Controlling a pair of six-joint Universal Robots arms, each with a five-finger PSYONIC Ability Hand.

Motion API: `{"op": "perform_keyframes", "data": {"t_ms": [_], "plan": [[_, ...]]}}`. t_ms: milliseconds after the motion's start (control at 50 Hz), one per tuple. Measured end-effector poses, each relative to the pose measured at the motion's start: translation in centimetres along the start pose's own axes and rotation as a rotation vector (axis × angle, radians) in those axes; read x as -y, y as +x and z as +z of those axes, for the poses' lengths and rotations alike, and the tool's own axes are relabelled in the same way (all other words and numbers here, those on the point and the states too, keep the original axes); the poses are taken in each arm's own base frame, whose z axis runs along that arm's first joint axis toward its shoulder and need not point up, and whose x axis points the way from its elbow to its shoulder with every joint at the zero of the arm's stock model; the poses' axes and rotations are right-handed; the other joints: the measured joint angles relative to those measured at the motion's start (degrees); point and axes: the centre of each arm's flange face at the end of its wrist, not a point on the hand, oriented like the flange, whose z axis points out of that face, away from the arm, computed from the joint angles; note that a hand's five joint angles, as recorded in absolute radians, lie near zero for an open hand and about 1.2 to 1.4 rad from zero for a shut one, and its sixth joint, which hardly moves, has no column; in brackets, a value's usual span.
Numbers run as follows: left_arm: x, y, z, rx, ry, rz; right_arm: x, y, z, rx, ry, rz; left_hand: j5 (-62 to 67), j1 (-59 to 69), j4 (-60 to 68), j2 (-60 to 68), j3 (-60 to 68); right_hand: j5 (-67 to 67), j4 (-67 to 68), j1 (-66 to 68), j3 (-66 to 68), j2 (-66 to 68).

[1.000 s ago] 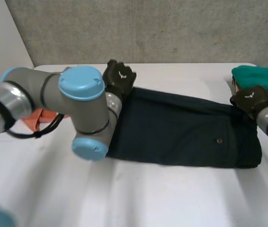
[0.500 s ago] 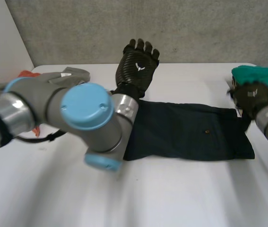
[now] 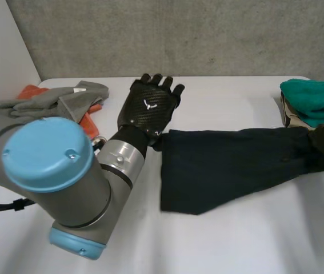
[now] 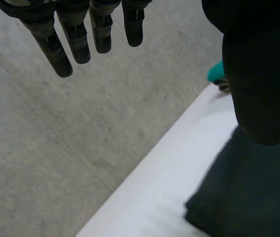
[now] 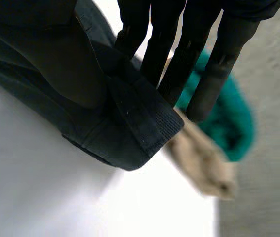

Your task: Fold the laundry.

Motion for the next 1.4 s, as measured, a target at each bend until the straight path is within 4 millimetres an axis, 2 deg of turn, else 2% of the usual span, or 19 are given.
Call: {"op": "perform_keyframes", "data": {"t_ms": [80, 140, 200, 240, 300, 340, 360, 420, 500, 580, 600, 660, 700, 760, 860, 1020, 1200, 1260, 1400], "plan": [[1.3, -0.6, -0.6, 0.013, 0.027, -0.001, 1.8, 0.6, -0.7, -0.032, 0.054, -0.137, 0.0, 0.0, 0.0, 0.0, 0.0, 1.3, 0.1, 0.9, 0.0, 0.0], [1.7, -0.9, -1.1, 0.02, 0.037, -0.002, 4.3, -1.3, -1.6, 0.016, 0.162, -0.227, 0.0, 0.0, 0.0, 0.0, 0.0, 1.9, 0.2, 1.8, 0.7, 0.3], [1.7, -1.1, -1.3, 0.024, 0.034, -0.001, 6.7, -5.0, -2.9, 0.124, 0.297, -0.284, 0.0, 0.0, 0.0, 0.0, 0.0, 2.2, 0.3, 2.7, 1.0, 0.6], [1.4, -1.3, -1.4, 0.029, 0.024, 0.0, 8.3, -9.1, -4.6, 0.261, 0.422, -0.321, 0.0, 0.0, 0.0, 0.0, 0.0, 2.2, 0.3, 2.7, 1.0, 0.6], [0.8, -1.6, -1.4, 0.038, 0.008, 0.002, 8.9, -14.1, -7.2, 0.453, 0.549, -0.361, 0.0, 0.0, 0.0, 0.0, 0.0, 1.0, -1.7, 2.1, -0.6, -0.8], [0.4, -1.9, -1.3, 0.046, -0.002, 0.002, 8.6, -16.6, -8.7, 0.557, 0.61, -0.385, 0.0, 0.0, 0.0, 0.0, 0.0, -10.9, -14.5, -8.9, -13.3, -14.6], [0.2, -2.0, -1.2, 0.05, -0.007, -0.001, 8.4, -17.8, -9.6, 0.612, 0.643, -0.401, 0.0, 0.0, 0.0, 0.0, 0.0, -23.4, -26.4, -21.7, -25.4, -27.5], [-0.1, -2.3, -0.9, 0.06, -0.013, -0.01, 8.2, -19.0, -10.5, 0.667, 0.684, -0.422, 0.0, 0.0, 0.0, 0.0, 0.0, -45.6, -48.1, -43.9, -47.9, -49.5], [-0.3, -2.4, -0.1, 0.068, -0.009, -0.025, 8.9, -18.1, -10.7, 0.648, 0.695, -0.397, 0.0, 0.0, 0.0, 0.0, 0.0, -51.6, -55.3, -48.2, -55.0, -54.6], [-0.1, -2.5, 1.4, 0.083, 0.012, -0.039, 11.1, -14.3, -10.1, 0.57, 0.67, -0.219, 0.0, 0.0, 0.0, 0.0, 0.0, -51.6, -56.0, -48.2, -55.0, -54.6], [-0.1, -2.5, 1.6, 0.084, 0.013, -0.04, 11.2, -14.0, -10.1, 0.565, 0.667, -0.201, 0.0, 0.0, 0.0, 0.0, 0.0, -51.6, -56.0, -48.2, -55.0, -54.6], [0.1, -2.3, 3.0, 0.093, 0.03, -0.054, 12.4, -11.1, -9.6, 0.53, 0.634, -0.002, 0.0, 0.0, 0.0, 0.0, 0.0, -51.6, -56.1, -48.2, -55.0, -54.6], [0.1, -1.9, 3.9, 0.089, 0.031, -0.063, 13.2, -8.8, -8.9, 0.51, 0.598, 0.172, 0.0, 0.0, 0.0, 0.0, 0.0, -51.6, -56.1, -48.2, -55.0, -54.6], [-0.2, -0.8, 5.0, 0.067, 0.017, -0.074, 13.4, -6.8, -8.0, 0.494, 0.543, 0.33, 0.0, 0.0, 0.0, 0.0, 0.0, -51.6, -56.1, -48.2, -55.0, -54.6], [-0.9, 1.2, 6.1, 0.016, -0.034, -0.098, 13.0, -5.4, -5.9, 0.487, 0.426, 0.443, 0.0, 0.0, 0.0, 0.0, 0.0, -51.6, -56.1, -48.2, -55.0, -54.6], [-2.6, 3.0, 6.7, -0.033, -0.126, -0.128, 12.5, -5.8, -2.7, 0.529, 0.257, 0.463, 0.0, 0.0, 0.0, 0.0, 0.0, -51.6, -56.1, -48.2, -55.0, -54.6], [-6.5, 4.7, 6.2, -0.071, -0.304, -0.104, 9.6, -8.7, 1.1, 0.584, 0.028, 0.457, 0.0, 0.0, 0.0, 0.0, 0.0, -51.6, -56.1, -48.2, -55.0, -54.6], [-8.4, 5.3, 5.9, -0.094, -0.386, -0.089, 7.9, -9.7, 2.4, 0.565, -0.038, 0.401, 0.0, 0.0, 0.0, 0.0, 0.0, -51.6, -56.1, -48.2, -55.0, -54.7], [-10.7, 5.8, 5.3, -0.13, -0.501, -0.07, 5.9, -10.1, 3.9, 0.481, -0.08, 0.269, 0.0, -0.3, 0.0, 0.0, -0.3, -51.6, -56.1, -49.1, -55.0, -55.0]]}}
